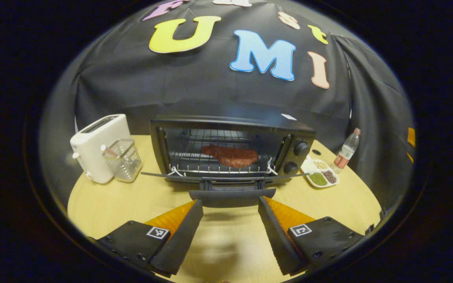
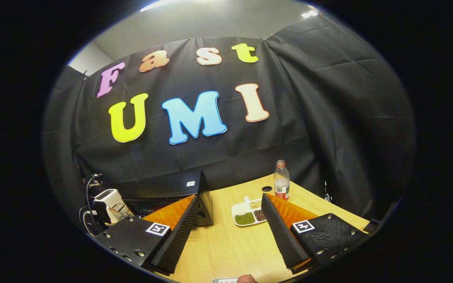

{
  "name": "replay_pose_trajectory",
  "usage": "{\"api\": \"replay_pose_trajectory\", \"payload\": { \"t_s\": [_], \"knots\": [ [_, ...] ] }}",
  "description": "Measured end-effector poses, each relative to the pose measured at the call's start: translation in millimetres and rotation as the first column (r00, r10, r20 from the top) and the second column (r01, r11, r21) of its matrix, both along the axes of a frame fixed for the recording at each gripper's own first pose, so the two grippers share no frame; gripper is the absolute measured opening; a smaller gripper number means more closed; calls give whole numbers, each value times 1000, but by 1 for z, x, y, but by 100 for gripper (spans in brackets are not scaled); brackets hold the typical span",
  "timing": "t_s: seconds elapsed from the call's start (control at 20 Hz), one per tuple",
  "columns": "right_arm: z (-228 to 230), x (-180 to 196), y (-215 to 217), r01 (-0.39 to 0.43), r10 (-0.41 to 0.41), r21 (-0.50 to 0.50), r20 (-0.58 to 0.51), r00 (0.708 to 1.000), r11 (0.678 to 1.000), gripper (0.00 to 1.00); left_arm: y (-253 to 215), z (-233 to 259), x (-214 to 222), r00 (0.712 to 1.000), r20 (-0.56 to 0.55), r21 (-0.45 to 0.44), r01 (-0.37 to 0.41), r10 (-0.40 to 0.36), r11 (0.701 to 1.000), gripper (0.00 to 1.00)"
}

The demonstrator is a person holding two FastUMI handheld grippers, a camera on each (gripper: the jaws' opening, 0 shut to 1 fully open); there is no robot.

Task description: Open the electric oven with the left hand, put the food in, and close the electric oven.

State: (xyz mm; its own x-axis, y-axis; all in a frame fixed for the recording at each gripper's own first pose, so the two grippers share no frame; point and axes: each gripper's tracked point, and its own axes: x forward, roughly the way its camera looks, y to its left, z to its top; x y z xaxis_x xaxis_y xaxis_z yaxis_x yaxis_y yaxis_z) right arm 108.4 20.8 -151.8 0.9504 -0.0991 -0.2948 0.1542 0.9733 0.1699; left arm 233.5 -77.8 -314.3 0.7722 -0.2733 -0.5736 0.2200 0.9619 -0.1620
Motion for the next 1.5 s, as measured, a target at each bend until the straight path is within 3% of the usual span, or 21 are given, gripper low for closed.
{"api": "replay_pose_trajectory", "payload": {
  "t_s": [0.2,0.3,0.35,0.4,0.45,0.5,0.6,0.7,0.85,0.9,1.15,1.25,1.5],
  "knots": [
    [-1,0,-4,24,-24,-12,-1,1000,1000,97,3,13,33,999,51,12,-8,8,1000,95],
    [-2,0,-5,31,-31,-18,-1,1000,999,97,5,18,48,998,66,-5,-21,21,1000,100],
    [-3,0,-5,32,-32,-22,-1,1000,999,97,7,23,52,996,85,-15,-24,26,1000,95],
    [-3,0,-5,31,-31,-26,-1,1000,999,98,9,28,55,994,102,-19,-28,30,999,100],
    [-1,-1,-3,27,-27,-29,2,1000,999,98,11,35,54,992,121,-24,-27,30,999,91],
    [0,0,-2,23,-23,-29,6,1000,999,98,13,43,52,990,139,-30,-31,35,999,100],
    [6,0,1,4,-3,-23,19,1000,1000,97,18,67,41,979,196,-52,-48,57,997,96],
    [13,-1,4,-22,22,-20,38,999,1000,97,26,101,24,960,265,-59,-74,87,996,91],
    [28,-6,7,-75,77,-30,62,995,997,97,32,148,-11,930,352,-25,-106,108,994,99],
    [31,-9,7,-99,102,-41,63,993,994,98,32,164,-26,919,378,-18,-115,113,993,91],
    [65,-43,-10,-174,189,-124,115,975,977,97,37,236,-105,848,495,-21,-208,191,978,99],
    [75,-60,-13,-200,223,-158,143,964,967,98,37,257,-139,820,524,-41,-244,229,969,95],
    [103,-102,-25,-246,279,-184,182,943,952,97,28,292,-203,787,554,-58,-288,271,956,99]
  ]
}}
